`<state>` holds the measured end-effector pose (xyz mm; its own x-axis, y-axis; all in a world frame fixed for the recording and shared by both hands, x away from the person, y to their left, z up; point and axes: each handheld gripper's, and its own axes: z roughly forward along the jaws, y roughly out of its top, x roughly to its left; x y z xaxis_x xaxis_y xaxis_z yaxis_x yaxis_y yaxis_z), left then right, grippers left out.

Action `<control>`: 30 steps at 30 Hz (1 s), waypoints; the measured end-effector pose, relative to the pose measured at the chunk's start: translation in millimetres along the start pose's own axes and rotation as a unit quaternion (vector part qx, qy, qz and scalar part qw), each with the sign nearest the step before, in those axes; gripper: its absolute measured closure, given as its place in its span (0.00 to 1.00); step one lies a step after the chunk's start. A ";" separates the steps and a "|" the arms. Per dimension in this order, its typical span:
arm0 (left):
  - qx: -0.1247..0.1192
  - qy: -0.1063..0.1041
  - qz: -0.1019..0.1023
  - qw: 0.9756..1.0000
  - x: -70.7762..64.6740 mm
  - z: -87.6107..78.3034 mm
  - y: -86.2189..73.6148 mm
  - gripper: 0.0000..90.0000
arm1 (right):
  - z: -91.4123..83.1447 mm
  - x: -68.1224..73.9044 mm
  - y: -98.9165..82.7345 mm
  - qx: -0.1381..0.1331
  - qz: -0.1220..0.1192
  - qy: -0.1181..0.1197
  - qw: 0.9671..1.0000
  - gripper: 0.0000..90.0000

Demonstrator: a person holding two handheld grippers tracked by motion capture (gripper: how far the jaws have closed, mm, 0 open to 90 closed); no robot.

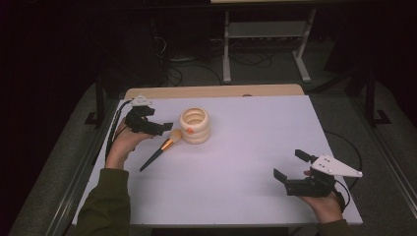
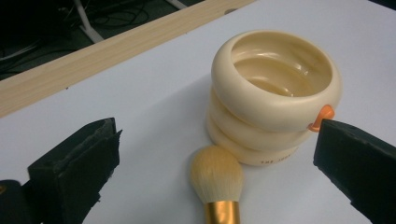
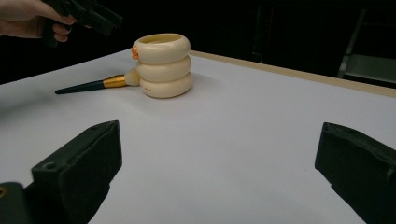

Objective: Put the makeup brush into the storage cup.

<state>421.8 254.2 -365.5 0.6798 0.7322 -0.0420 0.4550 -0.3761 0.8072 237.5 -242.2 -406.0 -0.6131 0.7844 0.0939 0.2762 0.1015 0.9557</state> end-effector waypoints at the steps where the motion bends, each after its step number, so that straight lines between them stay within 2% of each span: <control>1: 0.002 -0.001 0.000 1.000 0.0 0.2 0.0 0.01 | 0.0 -0.1 0.0 0.000 -0.001 0.000 1.000 0.00; 6: 0.016 0.001 0.004 1.000 0.6 0.7 -0.6 0.01 | 0.0 0.1 -0.1 0.000 0.001 0.000 1.000 0.00; 10: 0.027 0.004 -0.001 1.000 0.1 2.6 -1.8 0.01 | -0.1 -0.1 -0.1 0.000 0.001 -0.001 1.000 0.00; 14: 0.047 0.005 0.002 0.999 0.8 5.3 -3.5 0.01 | -0.2 -0.5 -0.1 0.000 -0.001 -0.001 1.000 0.00; 15: 0.047 0.005 -0.004 0.999 -0.2 6.1 -4.0 0.01 | -0.3 0.1 -0.1 0.002 0.002 0.000 1.000 0.00; 17: 0.053 0.009 0.000 0.999 0.2 7.2 -4.5 0.01 | -0.1 -0.1 -0.1 0.001 0.001 -0.001 1.000 0.00; 23: 0.066 0.012 -0.005 0.998 0.4 8.8 -6.4 0.01 | -0.1 -0.2 -0.2 0.001 0.001 -0.001 1.000 0.00; 26: 0.069 0.011 -0.004 0.998 0.6 9.1 -6.9 0.01 | -0.1 -0.3 -0.2 0.000 0.000 -0.001 1.000 0.00; 28: 0.084 0.013 0.000 0.996 1.2 10.2 -7.9 0.01 | -0.2 -0.2 -0.2 0.001 0.001 0.000 1.000 0.00; 30: 0.084 0.013 0.000 0.996 1.2 10.2 -7.9 0.01 | -0.2 -0.1 -0.1 0.001 0.001 0.000 1.000 0.00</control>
<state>424.9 252.3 -378.0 0.6660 0.7455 -0.0242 0.5461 -0.4653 0.6966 237.4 -242.4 -406.1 -0.6122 0.7849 0.0960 0.2785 0.1004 0.9552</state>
